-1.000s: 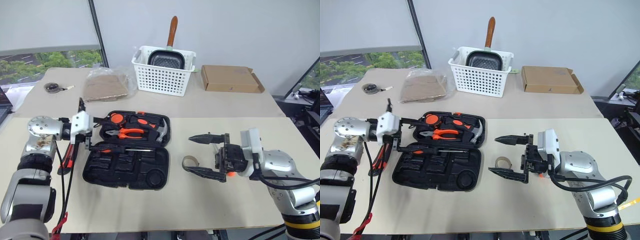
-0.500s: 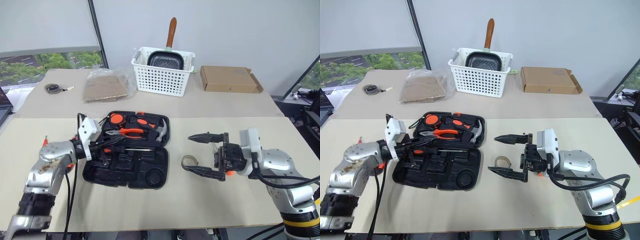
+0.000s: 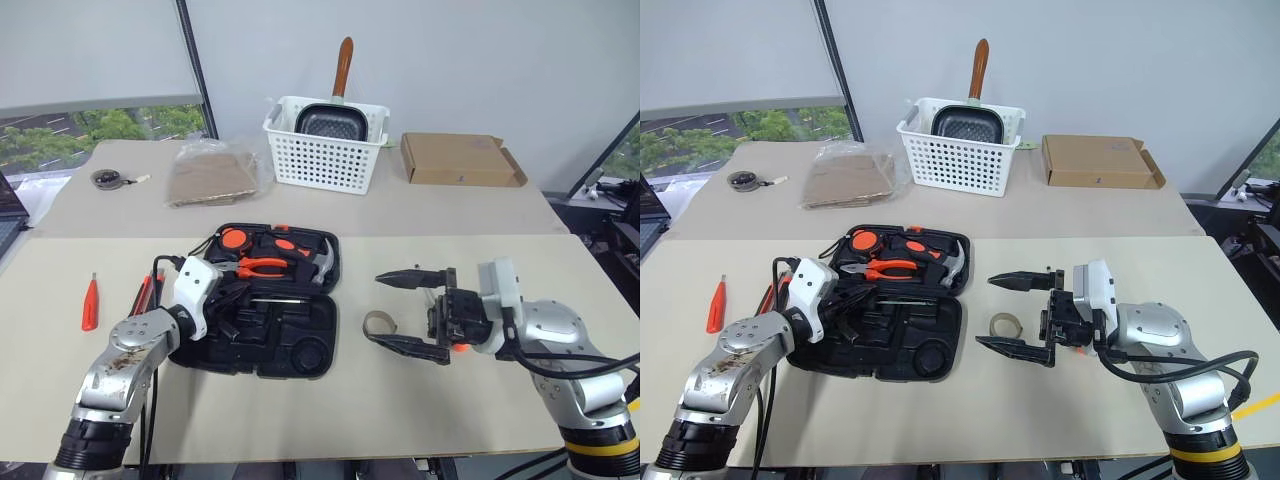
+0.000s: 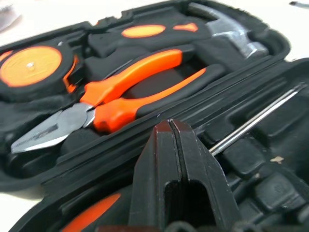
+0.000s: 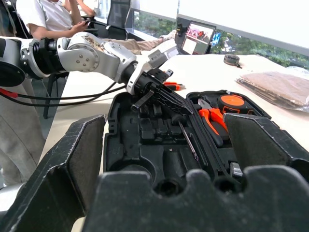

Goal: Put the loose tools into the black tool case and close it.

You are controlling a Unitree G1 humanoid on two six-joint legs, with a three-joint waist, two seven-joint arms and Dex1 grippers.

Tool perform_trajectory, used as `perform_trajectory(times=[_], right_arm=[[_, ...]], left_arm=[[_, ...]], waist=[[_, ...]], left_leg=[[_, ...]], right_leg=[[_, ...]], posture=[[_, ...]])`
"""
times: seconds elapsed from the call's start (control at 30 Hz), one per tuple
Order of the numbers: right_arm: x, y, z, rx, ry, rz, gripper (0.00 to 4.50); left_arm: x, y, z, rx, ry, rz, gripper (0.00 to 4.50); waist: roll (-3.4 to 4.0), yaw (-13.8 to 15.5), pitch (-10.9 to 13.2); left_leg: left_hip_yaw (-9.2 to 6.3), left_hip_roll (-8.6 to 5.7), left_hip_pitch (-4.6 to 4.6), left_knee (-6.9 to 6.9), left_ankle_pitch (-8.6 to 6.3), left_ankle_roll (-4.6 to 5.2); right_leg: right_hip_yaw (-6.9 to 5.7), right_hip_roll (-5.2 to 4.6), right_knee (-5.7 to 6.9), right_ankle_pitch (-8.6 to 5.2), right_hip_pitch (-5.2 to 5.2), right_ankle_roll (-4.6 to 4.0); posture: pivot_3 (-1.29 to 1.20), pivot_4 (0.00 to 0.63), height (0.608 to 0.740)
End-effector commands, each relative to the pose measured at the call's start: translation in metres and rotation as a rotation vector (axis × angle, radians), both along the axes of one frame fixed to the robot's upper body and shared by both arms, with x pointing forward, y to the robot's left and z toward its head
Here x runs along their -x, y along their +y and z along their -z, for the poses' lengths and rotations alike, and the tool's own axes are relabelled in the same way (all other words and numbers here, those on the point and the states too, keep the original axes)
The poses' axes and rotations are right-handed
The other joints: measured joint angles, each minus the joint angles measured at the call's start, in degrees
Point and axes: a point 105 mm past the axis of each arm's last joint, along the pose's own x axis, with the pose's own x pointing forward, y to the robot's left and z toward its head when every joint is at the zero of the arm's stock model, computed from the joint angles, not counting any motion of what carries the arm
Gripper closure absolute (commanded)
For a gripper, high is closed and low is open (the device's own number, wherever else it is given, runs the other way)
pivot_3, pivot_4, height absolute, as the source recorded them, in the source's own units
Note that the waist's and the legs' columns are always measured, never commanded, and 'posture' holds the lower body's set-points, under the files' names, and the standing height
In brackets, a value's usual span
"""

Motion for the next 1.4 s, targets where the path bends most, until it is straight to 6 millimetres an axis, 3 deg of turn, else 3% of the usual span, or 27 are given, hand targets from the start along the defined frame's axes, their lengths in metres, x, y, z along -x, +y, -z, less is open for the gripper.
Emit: perform_trajectory(times=[0.03, 0.27, 0.63, 0.8, 1.03, 1.2, 1.4], right_arm=[[0.002, 0.0, -0.008, 0.0, -0.062, 0.001, 0.0], [0.002, -0.001, -0.008, 0.003, -0.064, 0.011, 0.0], [0.003, -0.002, -0.007, 0.008, -0.064, 0.021, 0.0], [0.003, -0.003, -0.006, 0.011, -0.064, 0.022, 0.0], [0.003, -0.001, -0.005, 0.01, -0.06, 0.016, 0.0], [0.003, -0.001, -0.004, 0.007, -0.059, 0.011, 0.0], [0.003, 0.0, -0.004, 0.01, -0.059, 0.008, 0.0]], left_arm=[[0.013, -0.002, 0.033, -0.093, 0.14, 0.042, 4.46], [0.022, 0.009, 0.059, -0.282, 0.208, 0.077, 4.46], [0.022, 0.01, 0.059, -0.409, 0.218, 0.116, 4.46], [0.019, -0.004, 0.051, -0.354, 0.177, 0.135, 4.46], [0.018, -0.002, 0.05, -0.358, 0.083, 0.18, 4.46], [0.014, -0.005, 0.033, -0.197, -0.019, 0.157, 4.46], [0.009, 0.005, 0.01, -0.022, -0.119, 0.112, 4.46]], waist=[[0.04, -0.04, -0.02], [0.52, -0.2, -0.3], [0.95, -0.34, -0.53], [1.01, -0.17, -0.51], [1.03, 0.51, -0.5], [0.97, 1.05, -0.46], [0.9, 1.04, -0.41]], left_leg=[[0.0, 0.0, 0.03, -0.01, -0.01, -0.01], [0.0, 0.0, 0.31, -0.13, -0.11, -0.02], [0.0, 0.02, 0.85, -0.23, -0.25, -0.16], [-0.01, 0.01, 0.95, -0.3, -0.27, -0.19], [-0.01, -0.04, 0.92, -0.31, -0.38, -0.11], [-0.02, -0.04, 0.73, -0.3, -0.48, -0.06], [-0.02, -0.03, 0.28, -0.26, -0.57, 0.09]], right_leg=[[0.0, 0.0, 0.0, -0.01, 0.02, -0.01], [0.01, -0.02, -0.09, -0.1, 0.29, -0.07], [0.06, -0.1, -0.07, -0.4, 0.5, -0.45], [0.05, -0.28, -0.08, -0.47, 0.47, -0.47], [0.03, -0.41, -0.11, -0.6, 0.46, -0.34], [0.02, -0.44, -0.14, -0.67, 0.45, -0.27], [-0.08, -0.39, -0.27, -0.5, 0.27, 0.07]], posture=[[0.0, 0.15, 0.7], [0.0, 0.15, 0.7], [0.0, 0.15, 0.7], [0.0, 0.15, 0.7], [0.0, 0.15, 0.7], [0.0, 0.15, 0.7], [0.0, 0.15, 0.7]])
